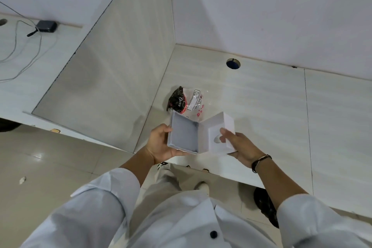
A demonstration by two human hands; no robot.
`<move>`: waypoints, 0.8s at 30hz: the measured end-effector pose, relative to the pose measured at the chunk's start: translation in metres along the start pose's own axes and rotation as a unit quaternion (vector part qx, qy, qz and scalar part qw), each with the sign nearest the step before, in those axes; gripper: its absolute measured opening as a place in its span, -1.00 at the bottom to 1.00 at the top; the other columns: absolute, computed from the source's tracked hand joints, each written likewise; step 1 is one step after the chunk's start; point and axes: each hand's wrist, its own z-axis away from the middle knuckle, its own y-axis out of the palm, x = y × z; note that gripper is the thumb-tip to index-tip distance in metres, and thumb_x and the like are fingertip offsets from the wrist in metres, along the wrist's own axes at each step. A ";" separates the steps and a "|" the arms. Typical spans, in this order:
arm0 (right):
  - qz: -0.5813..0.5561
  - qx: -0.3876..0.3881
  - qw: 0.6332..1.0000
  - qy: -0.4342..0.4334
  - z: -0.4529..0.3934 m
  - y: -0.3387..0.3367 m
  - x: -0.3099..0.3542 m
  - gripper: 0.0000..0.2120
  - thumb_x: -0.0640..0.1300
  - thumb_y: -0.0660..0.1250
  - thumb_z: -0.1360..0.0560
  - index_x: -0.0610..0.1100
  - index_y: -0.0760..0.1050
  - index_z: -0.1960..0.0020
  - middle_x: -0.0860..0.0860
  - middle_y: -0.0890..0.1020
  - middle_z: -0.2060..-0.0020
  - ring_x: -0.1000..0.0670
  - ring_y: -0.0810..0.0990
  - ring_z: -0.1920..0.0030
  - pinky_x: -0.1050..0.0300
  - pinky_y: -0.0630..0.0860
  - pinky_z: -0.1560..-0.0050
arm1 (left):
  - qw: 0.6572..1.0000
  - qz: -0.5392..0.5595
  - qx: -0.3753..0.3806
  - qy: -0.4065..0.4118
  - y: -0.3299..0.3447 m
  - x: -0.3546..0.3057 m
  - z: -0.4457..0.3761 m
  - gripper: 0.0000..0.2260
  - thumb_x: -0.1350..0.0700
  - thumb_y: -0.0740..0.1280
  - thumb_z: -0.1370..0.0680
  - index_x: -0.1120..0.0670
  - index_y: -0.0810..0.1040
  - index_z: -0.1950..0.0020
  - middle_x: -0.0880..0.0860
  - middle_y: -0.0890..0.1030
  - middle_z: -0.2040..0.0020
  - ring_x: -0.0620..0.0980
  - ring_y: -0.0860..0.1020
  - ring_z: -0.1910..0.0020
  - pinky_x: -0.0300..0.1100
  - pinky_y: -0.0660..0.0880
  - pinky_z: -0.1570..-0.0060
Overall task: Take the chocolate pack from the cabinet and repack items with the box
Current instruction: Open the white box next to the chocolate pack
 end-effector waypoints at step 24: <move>0.168 -0.111 0.979 -0.039 -0.133 0.034 0.068 -0.72 -0.38 0.37 -0.52 -0.19 0.64 -0.20 -0.09 0.73 0.00 0.07 0.68 0.05 0.25 0.56 0.03 | 0.722 -0.630 -0.271 0.090 -0.018 -0.049 -0.093 -0.34 -0.11 0.35 -0.36 -0.01 0.42 -0.46 0.16 0.55 -0.27 0.19 0.61 -0.16 0.01 0.61 -0.11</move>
